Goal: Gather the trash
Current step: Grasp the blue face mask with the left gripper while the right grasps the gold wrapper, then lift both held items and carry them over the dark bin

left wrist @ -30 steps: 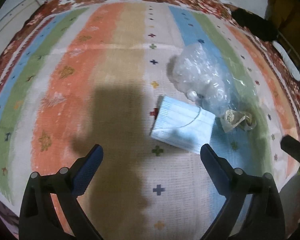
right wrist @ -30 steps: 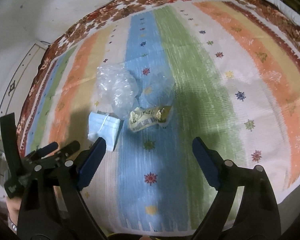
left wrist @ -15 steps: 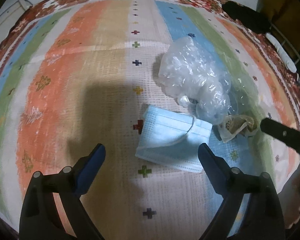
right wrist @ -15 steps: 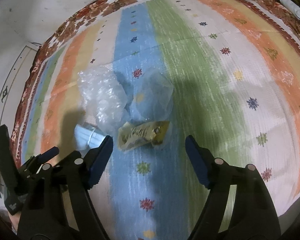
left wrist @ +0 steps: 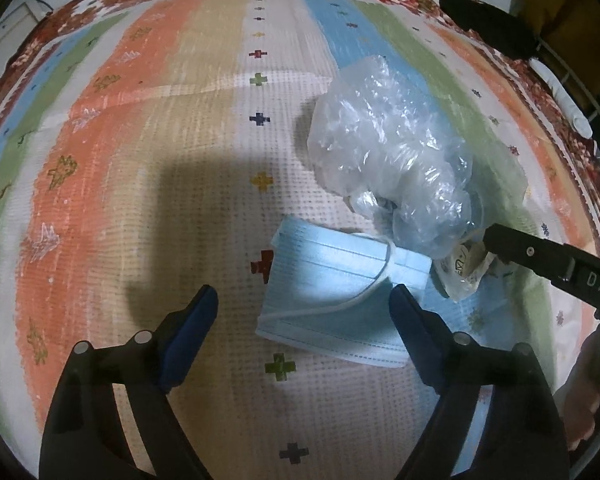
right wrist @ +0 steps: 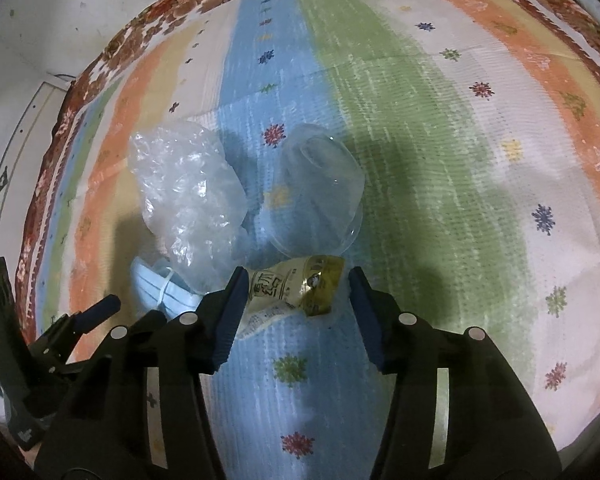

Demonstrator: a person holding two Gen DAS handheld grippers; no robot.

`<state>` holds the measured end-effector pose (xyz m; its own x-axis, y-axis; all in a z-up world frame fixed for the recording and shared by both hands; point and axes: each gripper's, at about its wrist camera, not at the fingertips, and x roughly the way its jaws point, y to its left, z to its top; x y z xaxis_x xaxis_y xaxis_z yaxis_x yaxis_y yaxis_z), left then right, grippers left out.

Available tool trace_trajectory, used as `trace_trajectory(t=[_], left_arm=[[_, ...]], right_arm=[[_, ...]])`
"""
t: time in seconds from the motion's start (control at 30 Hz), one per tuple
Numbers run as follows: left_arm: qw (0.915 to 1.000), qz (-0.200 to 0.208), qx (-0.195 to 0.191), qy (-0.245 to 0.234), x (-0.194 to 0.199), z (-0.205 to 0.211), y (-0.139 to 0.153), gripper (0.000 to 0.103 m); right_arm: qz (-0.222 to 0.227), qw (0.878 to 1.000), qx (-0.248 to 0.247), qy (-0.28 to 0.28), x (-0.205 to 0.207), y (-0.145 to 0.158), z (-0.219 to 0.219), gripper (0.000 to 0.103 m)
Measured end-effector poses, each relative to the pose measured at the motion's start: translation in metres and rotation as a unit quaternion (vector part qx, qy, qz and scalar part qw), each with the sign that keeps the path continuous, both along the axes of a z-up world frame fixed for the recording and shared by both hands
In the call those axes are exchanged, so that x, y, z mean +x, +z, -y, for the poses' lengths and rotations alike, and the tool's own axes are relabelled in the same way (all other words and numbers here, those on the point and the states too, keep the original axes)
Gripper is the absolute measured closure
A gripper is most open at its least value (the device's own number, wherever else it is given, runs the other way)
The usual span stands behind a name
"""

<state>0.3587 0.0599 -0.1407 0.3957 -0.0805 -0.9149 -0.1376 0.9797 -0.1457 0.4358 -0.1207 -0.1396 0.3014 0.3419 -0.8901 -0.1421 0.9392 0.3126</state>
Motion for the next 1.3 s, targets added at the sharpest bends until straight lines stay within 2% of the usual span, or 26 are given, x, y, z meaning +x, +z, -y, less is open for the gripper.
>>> trace_trajectory(t=[0.07, 0.13, 0.17, 0.27, 0.37, 0.4, 0.53, 0.9, 1.2, 1.3], left_arm=[[0.9999, 0.002, 0.008, -0.01, 0.0, 0.005, -0.002, 0.024], [0.9994, -0.007, 0.018, -0.03, 0.001, 0.013, -0.007, 0.04], [0.9991, -0.015, 0.019, -0.035, 0.001, 0.015, -0.01, 0.044], [0.9982, -0.027, 0.034, -0.043, 0.002, 0.021, -0.017, 0.048], [0.9983, -0.029, 0.027, -0.043, 0.003, 0.022, -0.016, 0.065], [0.9985, -0.028, 0.026, -0.04, 0.003, 0.022, -0.015, 0.077], [0.9989, -0.021, 0.018, -0.038, 0.002, 0.018, -0.011, 0.095], [0.9999, 0.002, 0.014, -0.006, -0.006, -0.003, 0.019, 0.097], [0.9995, 0.016, 0.01, -0.025, -0.03, 0.01, 0.046, 0.098], [0.9995, 0.018, -0.013, -0.023, -0.037, 0.012, 0.058, 0.098]], right_arm=[[-0.002, 1.0, -0.001, 0.005, 0.0, -0.001, -0.003, 0.061], [-0.003, 1.0, -0.015, 0.015, -0.001, -0.004, -0.009, 0.063], [-0.004, 0.999, -0.024, 0.021, -0.002, -0.006, -0.012, 0.067], [-0.007, 0.999, -0.026, 0.021, -0.003, -0.01, -0.011, 0.069], [0.003, 0.999, -0.029, 0.014, -0.002, -0.008, -0.006, 0.076], [0.003, 1.0, -0.027, 0.016, -0.002, -0.008, -0.005, 0.077], [0.004, 0.999, -0.034, 0.024, -0.003, -0.007, -0.007, 0.085], [0.009, 0.997, -0.054, 0.052, -0.022, 0.009, 0.0, 0.088], [0.025, 0.992, -0.092, 0.082, -0.056, 0.025, 0.007, 0.088], [0.033, 0.991, -0.102, 0.08, -0.065, 0.033, 0.013, 0.088]])
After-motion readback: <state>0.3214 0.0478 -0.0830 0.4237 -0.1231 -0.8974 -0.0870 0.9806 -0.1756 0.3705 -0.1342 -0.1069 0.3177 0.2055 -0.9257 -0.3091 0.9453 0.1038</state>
